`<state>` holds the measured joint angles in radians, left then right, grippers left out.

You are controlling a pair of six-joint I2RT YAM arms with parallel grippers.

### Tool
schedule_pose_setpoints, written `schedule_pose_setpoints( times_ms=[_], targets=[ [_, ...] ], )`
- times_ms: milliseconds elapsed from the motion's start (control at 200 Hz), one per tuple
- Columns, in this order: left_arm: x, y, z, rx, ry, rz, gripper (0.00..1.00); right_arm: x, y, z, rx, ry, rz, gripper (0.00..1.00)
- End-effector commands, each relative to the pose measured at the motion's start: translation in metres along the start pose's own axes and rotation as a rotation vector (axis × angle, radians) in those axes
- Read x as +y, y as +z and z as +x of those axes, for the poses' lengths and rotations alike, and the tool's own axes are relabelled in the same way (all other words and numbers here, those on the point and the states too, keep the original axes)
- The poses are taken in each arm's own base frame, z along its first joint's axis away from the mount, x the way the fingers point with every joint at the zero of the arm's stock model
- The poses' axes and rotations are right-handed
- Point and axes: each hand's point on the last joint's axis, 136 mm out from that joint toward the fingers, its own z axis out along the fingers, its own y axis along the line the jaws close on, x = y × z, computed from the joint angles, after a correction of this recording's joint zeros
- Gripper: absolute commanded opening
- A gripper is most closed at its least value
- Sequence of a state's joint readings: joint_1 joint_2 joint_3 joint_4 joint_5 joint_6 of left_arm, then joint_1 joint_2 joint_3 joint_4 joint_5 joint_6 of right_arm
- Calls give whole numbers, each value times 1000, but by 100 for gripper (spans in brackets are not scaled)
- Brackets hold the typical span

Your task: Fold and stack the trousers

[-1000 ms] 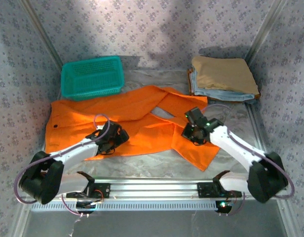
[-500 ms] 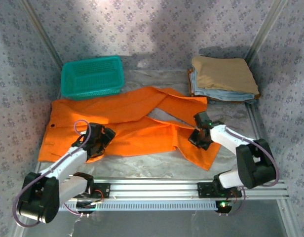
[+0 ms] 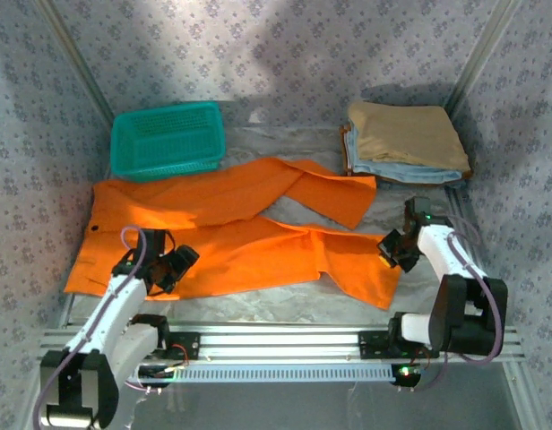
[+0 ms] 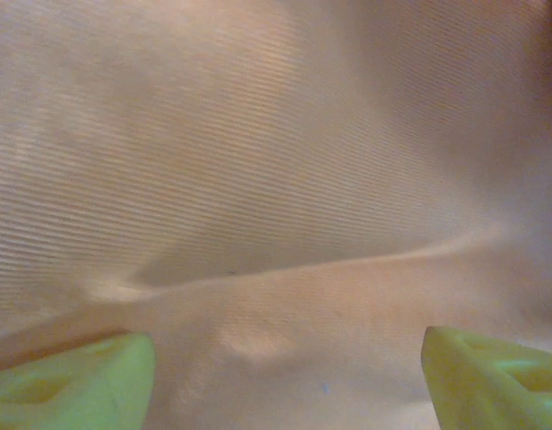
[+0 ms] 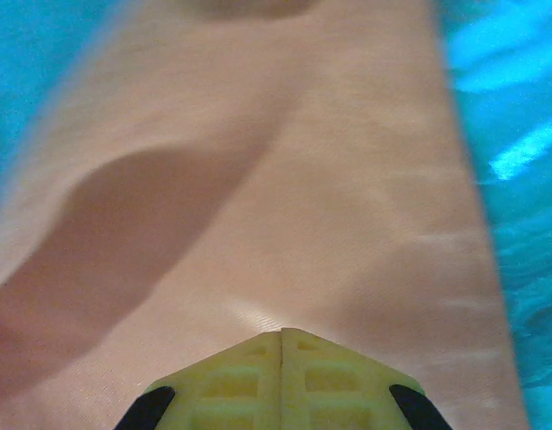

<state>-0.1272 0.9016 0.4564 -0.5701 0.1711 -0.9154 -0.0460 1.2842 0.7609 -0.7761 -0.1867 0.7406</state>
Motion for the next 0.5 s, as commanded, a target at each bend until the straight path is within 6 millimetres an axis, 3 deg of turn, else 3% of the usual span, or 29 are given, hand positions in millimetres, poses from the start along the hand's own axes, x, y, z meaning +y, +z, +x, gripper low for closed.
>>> schedule_pose_setpoints(
  times_ms=[0, 95, 210, 340, 495],
  targets=[
    [-58, -20, -7, -7, 198, 74, 77, 49, -9, 14, -20, -139, -43, 0],
    [-106, -20, -2, -50, 328, 98, 79, 73, 11, 38, 16, -206, -24, 0],
    [-141, 0, 11, -23, 371, 130, 79, 63, 39, 59, 68, -227, 54, 0],
    [-151, 26, 21, 21, 380, 128, 79, 30, 51, 66, 97, -195, 140, 0],
    [-156, 34, 20, 16, 394, 143, 81, 0, 51, 60, 161, -136, 225, 0]
  ],
)
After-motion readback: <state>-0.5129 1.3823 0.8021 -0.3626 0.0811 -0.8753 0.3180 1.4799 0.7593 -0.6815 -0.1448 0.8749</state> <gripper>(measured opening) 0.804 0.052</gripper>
